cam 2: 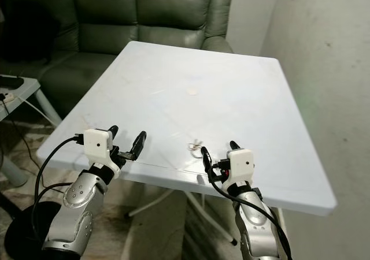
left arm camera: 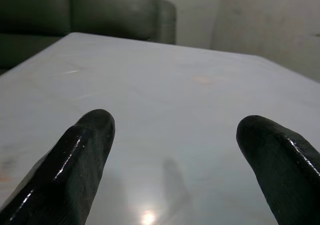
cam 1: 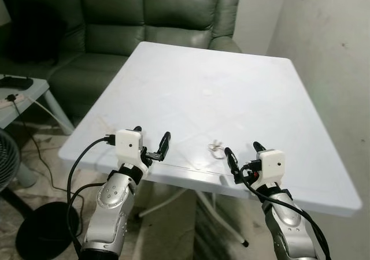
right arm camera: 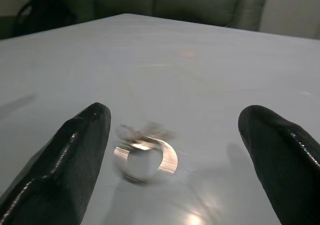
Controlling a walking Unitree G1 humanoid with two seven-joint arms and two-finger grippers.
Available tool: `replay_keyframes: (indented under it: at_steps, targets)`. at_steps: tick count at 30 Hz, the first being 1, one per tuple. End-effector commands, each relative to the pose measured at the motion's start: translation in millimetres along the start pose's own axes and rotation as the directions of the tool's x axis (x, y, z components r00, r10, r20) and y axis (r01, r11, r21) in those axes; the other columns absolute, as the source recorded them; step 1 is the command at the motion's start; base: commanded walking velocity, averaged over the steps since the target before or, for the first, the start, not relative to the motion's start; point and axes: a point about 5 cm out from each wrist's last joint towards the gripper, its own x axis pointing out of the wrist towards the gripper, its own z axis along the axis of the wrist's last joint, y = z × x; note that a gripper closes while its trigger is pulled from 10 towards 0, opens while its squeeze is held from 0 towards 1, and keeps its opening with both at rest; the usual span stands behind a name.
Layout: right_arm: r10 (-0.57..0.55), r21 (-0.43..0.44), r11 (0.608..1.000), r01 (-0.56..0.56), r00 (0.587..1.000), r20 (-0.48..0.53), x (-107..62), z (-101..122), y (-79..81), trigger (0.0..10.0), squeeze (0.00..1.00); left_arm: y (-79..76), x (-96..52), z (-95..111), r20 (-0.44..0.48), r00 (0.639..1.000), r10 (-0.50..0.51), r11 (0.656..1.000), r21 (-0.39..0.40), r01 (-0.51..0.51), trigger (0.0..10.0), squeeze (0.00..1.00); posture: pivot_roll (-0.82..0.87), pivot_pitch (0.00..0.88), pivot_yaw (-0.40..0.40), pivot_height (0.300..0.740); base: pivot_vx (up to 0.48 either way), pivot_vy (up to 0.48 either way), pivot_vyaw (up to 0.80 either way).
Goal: Hang keys on a hook
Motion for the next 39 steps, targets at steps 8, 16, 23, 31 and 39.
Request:
replay_keyframes:
  at_steps: [8,16,23,31,39]
  targets:
    - [0.012,-0.004,1.000,-0.012,1.000,0.016,0.7,6,1.6,10.0,0.00,2.4,0.5,1,-0.001,1.000,0.021,1.000,0.010,-0.021,10.0,0.00,-0.04,0.000,-0.009,0.740,0.000,0.288,0.00]
    - [0.007,-0.005,1.000,-0.006,1.000,0.010,0.2,7,1.4,10.0,0.00,2.4,0.5,2,-0.002,1.000,0.025,1.000,0.006,-0.025,10.0,0.00,-0.04,0.000,-0.009,0.740,0.000,0.000,0.00]
    - [-0.014,-0.014,1.000,0.014,1.000,0.003,1.1,7,0.3,10.0,0.00,0.4,-0.4,1,-0.005,1.000,0.006,1.000,0.009,-0.006,10.0,0.00,-0.04,0.000,-0.010,0.740,0.000,0.000,0.00]
    - [0.014,-0.067,0.998,-0.014,1.000,-0.010,10.3,13,-5.6,10.0,0.00,-15.4,-10.3,-9,-0.028,0.996,-0.089,0.990,0.104,0.091,10.0,0.00,-0.03,0.000,-0.018,0.740,0.000,0.000,0.00]
    - [0.108,-0.100,0.989,-0.110,0.994,-0.017,30.0,31,-13.9,10.0,0.00,-29.8,-18.6,-13,-0.030,0.989,-0.147,0.981,0.124,0.150,10.0,0.00,-0.01,0.000,-0.034,0.740,0.000,0.000,0.00]
